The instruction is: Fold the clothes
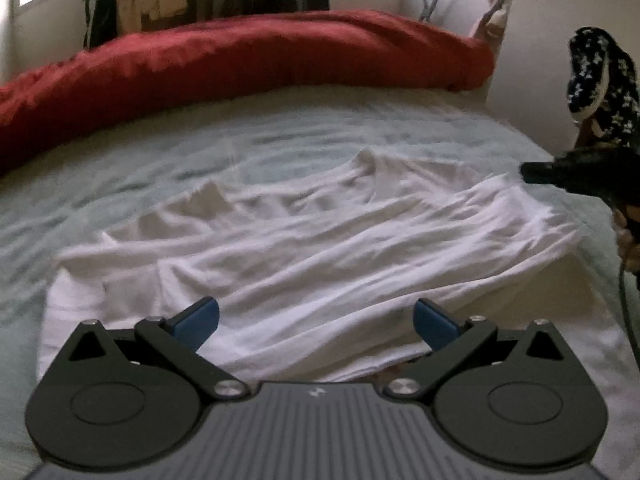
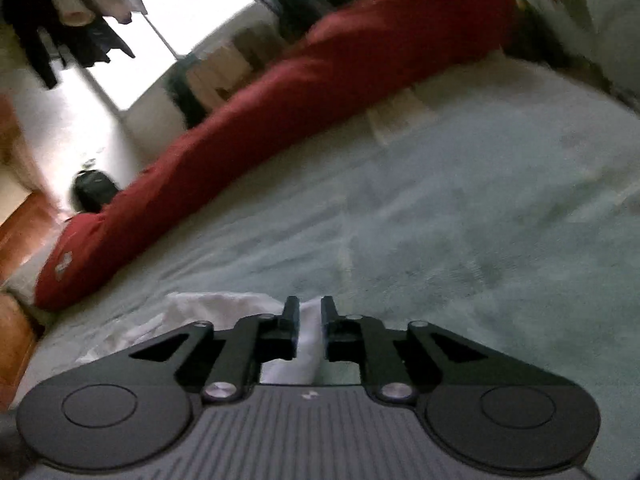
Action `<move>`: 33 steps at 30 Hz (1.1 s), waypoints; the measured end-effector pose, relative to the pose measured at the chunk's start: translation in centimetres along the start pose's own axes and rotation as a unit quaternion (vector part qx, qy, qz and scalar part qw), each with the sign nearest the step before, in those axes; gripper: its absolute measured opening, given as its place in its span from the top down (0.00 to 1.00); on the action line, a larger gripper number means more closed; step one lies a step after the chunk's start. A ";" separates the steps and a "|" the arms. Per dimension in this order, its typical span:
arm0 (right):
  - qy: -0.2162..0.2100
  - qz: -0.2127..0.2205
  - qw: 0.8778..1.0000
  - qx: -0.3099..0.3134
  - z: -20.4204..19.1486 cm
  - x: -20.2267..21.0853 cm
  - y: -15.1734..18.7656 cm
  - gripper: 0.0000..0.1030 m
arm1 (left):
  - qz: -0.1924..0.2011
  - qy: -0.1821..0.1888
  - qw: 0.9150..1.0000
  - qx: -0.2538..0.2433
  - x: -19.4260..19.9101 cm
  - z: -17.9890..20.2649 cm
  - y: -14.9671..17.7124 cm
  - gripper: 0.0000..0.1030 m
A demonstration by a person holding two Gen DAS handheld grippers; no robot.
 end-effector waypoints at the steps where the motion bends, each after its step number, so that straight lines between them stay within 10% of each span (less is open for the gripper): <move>1: -0.009 0.005 1.000 0.018 -0.3 1.4 0.0 0.82 | 0.000 0.007 1.000 0.006 0.3 0.2 -0.7 0.01; 7: -0.049 -0.015 0.974 0.221 -3.4 7.1 3.3 0.74 | -0.022 0.094 0.992 0.083 -0.2 2.9 -4.6 0.01; 16: -0.055 0.001 0.878 0.476 -7.4 7.8 8.3 0.74 | -0.096 0.144 0.979 0.112 -5.0 8.2 -5.9 0.01; 19: -0.029 -0.006 0.859 0.511 -7.4 7.8 9.0 0.90 | -0.089 0.139 0.982 0.092 -3.7 8.1 -5.6 0.01; 25: 0.000 -0.049 0.882 0.468 -5.8 9.0 9.4 1.00 | -0.094 0.097 0.987 0.089 -2.1 5.6 -5.2 0.01; 33: -0.033 0.007 0.908 0.417 -8.9 9.5 5.6 0.98 | -0.068 0.087 0.991 0.076 -0.9 4.0 -6.3 0.01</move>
Point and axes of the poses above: each gripper's, at about its wrist camera, not at the fingertips, and x roughly against the way its jaws point, z to its right, y to its underside, the point moved 2 cm from there along -x, roughly the way its jaws point, and after that the axes turned 14 degrees about z, right-handed, at the moved point
